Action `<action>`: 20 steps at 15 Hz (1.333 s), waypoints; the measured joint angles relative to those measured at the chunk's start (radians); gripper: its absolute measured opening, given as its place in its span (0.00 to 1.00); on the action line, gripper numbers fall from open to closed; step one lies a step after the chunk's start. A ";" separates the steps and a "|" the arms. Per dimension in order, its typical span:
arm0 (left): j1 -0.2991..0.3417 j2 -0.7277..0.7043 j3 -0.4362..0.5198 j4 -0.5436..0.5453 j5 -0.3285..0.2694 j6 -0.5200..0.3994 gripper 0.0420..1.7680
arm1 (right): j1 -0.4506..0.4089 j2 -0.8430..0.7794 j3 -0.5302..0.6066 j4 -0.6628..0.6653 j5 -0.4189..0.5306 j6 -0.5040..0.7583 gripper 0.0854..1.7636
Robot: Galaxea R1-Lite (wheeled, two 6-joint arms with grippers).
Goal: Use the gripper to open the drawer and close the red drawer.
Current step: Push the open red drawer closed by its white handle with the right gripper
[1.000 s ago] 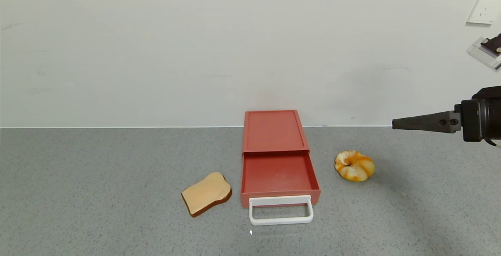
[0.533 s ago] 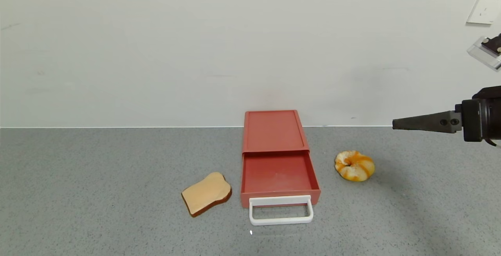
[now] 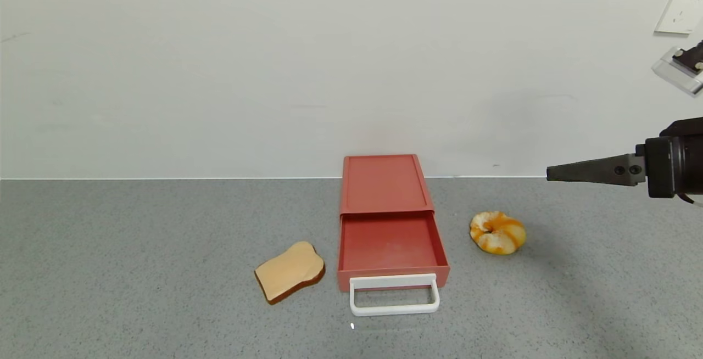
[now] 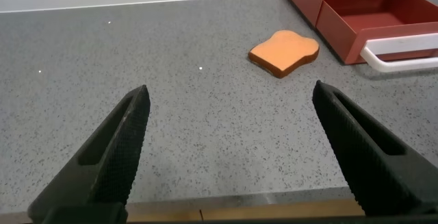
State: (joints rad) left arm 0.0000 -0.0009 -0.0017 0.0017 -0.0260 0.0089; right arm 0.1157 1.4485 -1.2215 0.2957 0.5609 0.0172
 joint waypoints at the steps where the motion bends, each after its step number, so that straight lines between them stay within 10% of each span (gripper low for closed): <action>1: 0.000 0.000 0.000 0.000 0.000 0.000 0.97 | 0.016 0.002 -0.007 0.008 -0.022 0.001 0.97; 13: 0.000 0.000 0.000 0.000 0.000 0.000 0.97 | 0.470 0.221 -0.362 0.482 -0.515 0.313 0.97; 20: 0.000 0.000 0.000 0.000 0.000 0.000 0.97 | 0.665 0.432 -0.463 0.538 -0.686 0.453 0.97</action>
State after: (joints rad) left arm 0.0000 -0.0009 -0.0017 0.0017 -0.0260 0.0089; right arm 0.7811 1.8809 -1.6847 0.8336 -0.1251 0.4700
